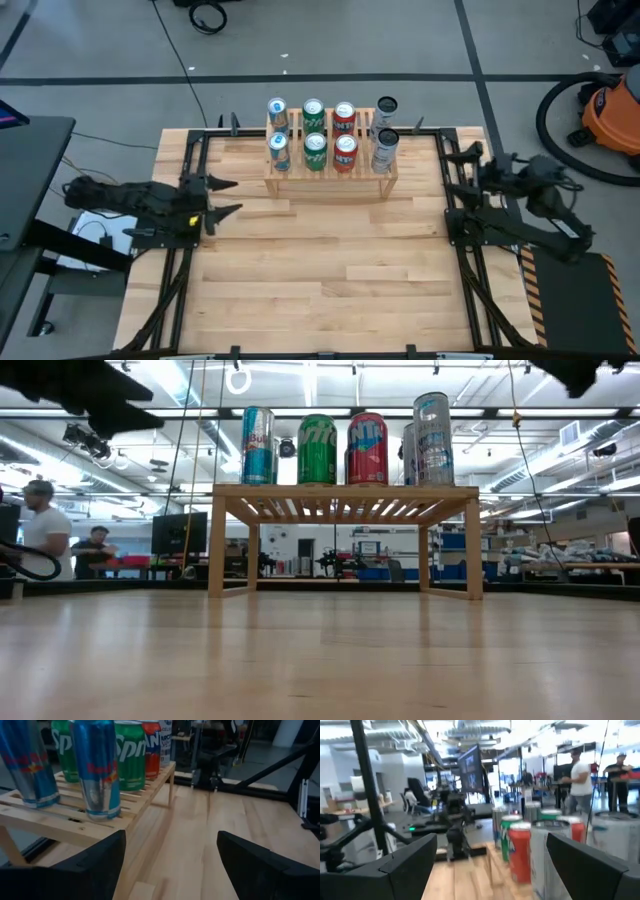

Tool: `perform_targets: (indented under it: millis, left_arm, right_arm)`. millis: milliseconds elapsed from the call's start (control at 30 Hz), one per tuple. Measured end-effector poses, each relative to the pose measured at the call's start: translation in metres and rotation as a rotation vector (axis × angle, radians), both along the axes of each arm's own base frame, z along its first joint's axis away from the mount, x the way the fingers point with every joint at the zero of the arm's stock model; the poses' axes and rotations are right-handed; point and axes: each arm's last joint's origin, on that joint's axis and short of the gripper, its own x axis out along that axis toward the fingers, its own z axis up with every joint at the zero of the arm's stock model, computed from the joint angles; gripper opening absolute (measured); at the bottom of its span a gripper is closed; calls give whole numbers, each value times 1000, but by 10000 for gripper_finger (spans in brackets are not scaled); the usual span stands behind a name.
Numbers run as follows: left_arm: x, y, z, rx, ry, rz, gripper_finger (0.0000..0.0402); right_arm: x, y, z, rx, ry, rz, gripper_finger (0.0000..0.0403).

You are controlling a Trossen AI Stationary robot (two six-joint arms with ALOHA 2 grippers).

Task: Place canned beverage on shelf
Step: Return to home Position

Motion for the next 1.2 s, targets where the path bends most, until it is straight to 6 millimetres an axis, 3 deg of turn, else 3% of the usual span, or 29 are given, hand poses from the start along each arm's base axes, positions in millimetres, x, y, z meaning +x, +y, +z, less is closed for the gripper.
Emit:
perform_targets:
  millis: [333,567,933,1200]
  left_arm:
    - [15,-4,-63,20,-22,-5,316]
    - [19,-5,-93,40,-6,-8,316]
    - [21,-11,-100,61,-9,-228,316]
    - [20,-15,-101,86,7,-382,316]
  right_arm:
    - [40,-20,-51,9,25,-17,387]
    - [53,-27,-80,0,15,-18,387]
    - [67,-33,-126,-69,18,-1,387]
    - [68,-32,-129,-126,59,9,387]
